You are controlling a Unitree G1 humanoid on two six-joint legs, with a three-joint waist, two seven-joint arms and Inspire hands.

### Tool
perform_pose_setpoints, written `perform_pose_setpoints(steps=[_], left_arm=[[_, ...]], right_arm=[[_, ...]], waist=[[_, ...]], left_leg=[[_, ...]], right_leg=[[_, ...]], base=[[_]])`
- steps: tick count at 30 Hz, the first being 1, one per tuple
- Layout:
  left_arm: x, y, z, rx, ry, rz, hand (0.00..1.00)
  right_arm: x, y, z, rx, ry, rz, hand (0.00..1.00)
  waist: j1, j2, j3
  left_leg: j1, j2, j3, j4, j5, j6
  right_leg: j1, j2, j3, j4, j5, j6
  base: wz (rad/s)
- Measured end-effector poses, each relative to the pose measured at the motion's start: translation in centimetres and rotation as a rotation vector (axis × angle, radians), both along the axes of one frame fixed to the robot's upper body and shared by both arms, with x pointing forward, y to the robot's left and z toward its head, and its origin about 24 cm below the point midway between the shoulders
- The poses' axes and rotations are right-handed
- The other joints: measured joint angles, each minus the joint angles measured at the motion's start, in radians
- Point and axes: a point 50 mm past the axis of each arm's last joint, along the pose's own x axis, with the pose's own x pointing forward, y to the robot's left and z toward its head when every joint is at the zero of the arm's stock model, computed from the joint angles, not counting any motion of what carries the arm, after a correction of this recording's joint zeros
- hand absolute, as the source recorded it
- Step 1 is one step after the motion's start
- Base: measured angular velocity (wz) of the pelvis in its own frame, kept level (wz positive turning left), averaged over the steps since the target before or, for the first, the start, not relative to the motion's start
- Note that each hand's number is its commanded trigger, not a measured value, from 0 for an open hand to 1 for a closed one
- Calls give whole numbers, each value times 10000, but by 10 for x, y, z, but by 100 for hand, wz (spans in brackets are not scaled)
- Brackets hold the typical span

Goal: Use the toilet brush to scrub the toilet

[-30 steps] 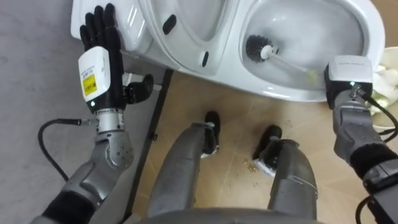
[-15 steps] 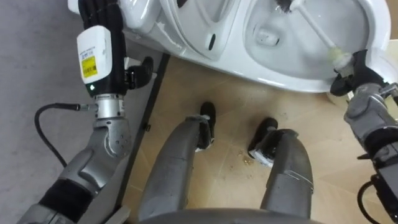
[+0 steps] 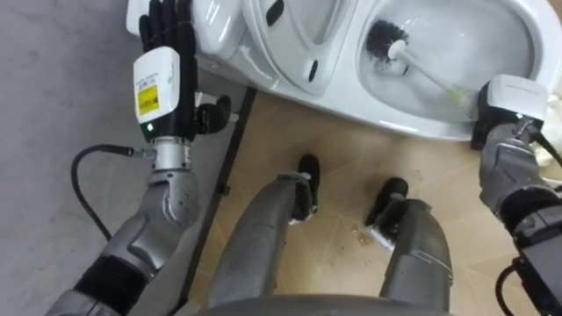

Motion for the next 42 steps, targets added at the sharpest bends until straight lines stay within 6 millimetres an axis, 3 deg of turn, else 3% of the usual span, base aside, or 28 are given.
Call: perform_pose_setpoints(steps=[5, 10, 13, 15, 18, 20, 26, 30, 32, 35, 38, 41, 42], left_arm=[[-8, 7, -6, -175, 159, 215, 0], [-6, 7, -4, -306, 86, 119, 0], [-1, 4, 4, -421, -120, -126, 0], [2, 2, 12, -386, -398, -353, 0], [3, 5, 22, -171, -785, -569, 0], [4, 3, 25, -72, -945, -681, 0], [5, 0, 23, -56, -886, -861, 0], [4, -3, 14, 43, -484, -951, 0], [1, -3, 8, -4, -269, -876, 0], [-6, -4, -1, -159, -48, -574, 0], [-10, -5, -7, -297, 89, -334, 0], [-12, -1, -10, -288, 155, -46, 0], [-12, 1, -10, -286, 111, 58, 0]], right_arm=[[-7, 5, -6, -390, 418, 486, 100], [-6, -11, 0, -831, 1063, 851, 100], [-5, -28, 10, -665, 864, 702, 100], [-3, -38, 18, -417, 663, 561, 100], [2, -41, 24, -305, 446, 514, 100], [2, -48, 28, -759, 375, 555, 100], [-4, -63, 35, -2205, 816, 867, 100], [-11, -46, 16, -2293, 954, 1157, 100], [-12, -29, 6, -2052, 831, 1240, 100], [-18, -19, -3, -1811, 596, 838, 100], [-20, -12, -9, -1645, 701, 714, 100], [-19, -8, -10, -1509, 710, 623, 100], [-18, -7, -10, -1420, 630, 634, 100]], waist=[[-121, 23, -6], [-37, -43, 50], [-60, -268, 157], [-249, -505, 205], [-339, -842, 219], [-347, -947, 235], [-174, -882, 204], [-61, -407, 132], [-83, -306, 82], [-145, 20, -80], [-108, 142, -72], [-53, 152, -54], [-69, 99, -16]], left_leg=[[258, 66, -92, -322, 14, -144], [232, 121, -108, -171, -46, -197], [7, -30, -79, -18, -82, -150], [-215, -270, -72, 54, -10, -39], [-558, -431, 68, 353, -27, 71], [-699, -529, 175, 493, -51, 169], [-736, -517, 258, 725, -117, 299], [-383, -340, 135, 496, -104, 250], [-210, -327, 119, 231, -73, 205], [-26, -331, -36, -138, 30, 124], [262, -190, -96, -386, 49, 49], [410, -32, -46, -513, 65, -53], [418, -15, -17, -486, 49, -79]], right_leg=[[303, 180, -50, -315, -13, -42], [316, 102, -121, -191, -145, -87], [-27, -205, -115, 296, -309, -79], [-372, -585, -111, 797, -452, -33], [-931, -859, 147, 1347, -550, 20], [-1175, -943, 341, 1579, -582, 87], [-1179, -887, 447, 1602, -508, 207], [-538, -468, 226, 893, -303, 241], [-380, -368, 233, 620, -225, 244], [-59, -228, 58, 126, -122, 256], [358, -43, -78, -275, -76, 198], [530, 110, -130, -516, -37, 110], [500, 67, -108, -434, -93, 60]], base=[[0], [4], [14], [31], [9], [0], [-7], [-7], [-4], [4], [2], [-4], [-5]])
